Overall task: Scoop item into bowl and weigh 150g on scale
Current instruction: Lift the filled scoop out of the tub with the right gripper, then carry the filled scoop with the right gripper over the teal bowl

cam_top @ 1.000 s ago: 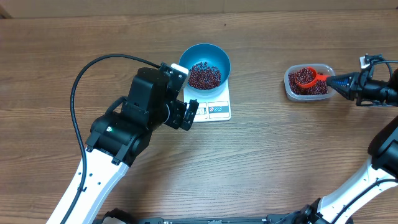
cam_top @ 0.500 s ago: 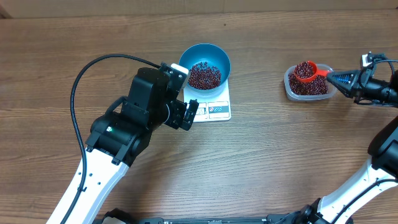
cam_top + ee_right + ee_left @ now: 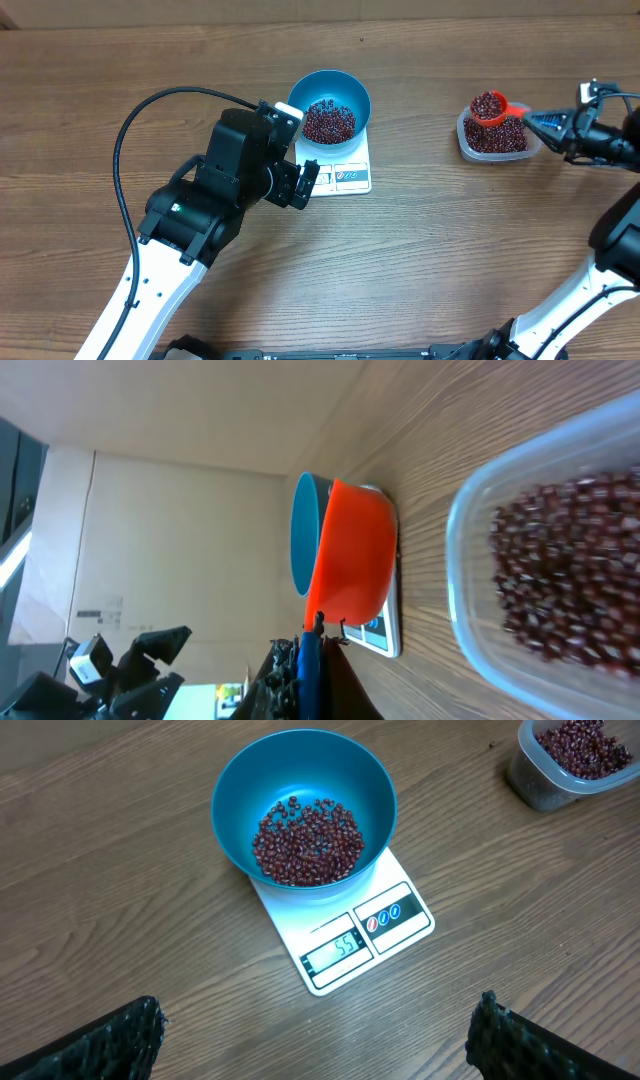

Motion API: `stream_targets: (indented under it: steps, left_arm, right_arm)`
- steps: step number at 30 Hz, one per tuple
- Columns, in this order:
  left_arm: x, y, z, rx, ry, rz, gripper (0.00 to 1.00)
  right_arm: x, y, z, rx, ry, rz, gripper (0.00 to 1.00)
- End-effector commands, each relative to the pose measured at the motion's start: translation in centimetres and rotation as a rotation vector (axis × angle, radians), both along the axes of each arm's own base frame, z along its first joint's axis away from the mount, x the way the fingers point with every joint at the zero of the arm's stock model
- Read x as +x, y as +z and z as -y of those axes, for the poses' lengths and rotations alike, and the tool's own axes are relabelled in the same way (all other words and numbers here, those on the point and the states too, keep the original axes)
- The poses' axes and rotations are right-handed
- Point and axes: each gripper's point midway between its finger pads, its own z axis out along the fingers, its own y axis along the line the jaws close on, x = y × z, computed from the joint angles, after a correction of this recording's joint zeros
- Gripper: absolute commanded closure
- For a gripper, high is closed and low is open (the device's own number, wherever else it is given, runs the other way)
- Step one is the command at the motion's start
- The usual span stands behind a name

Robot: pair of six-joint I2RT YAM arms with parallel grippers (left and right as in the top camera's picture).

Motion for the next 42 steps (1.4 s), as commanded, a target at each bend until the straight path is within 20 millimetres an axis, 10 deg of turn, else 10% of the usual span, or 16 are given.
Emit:
stream_targets:
  steps: [1, 42]
  left_arm:
    - [0.0, -0.5, -0.1, 0.008, 0.008, -0.009, 0.0]
    - [0.0, -0.5, -0.1, 0.008, 0.008, -0.009, 0.0]
  right_arm:
    - [0.8, 1.0, -1.9, 0.029, 0.034, 0.045, 0.97]
    - [3.6, 2.8, -20.1, 0.059, 0.431, 0.225, 0.96]
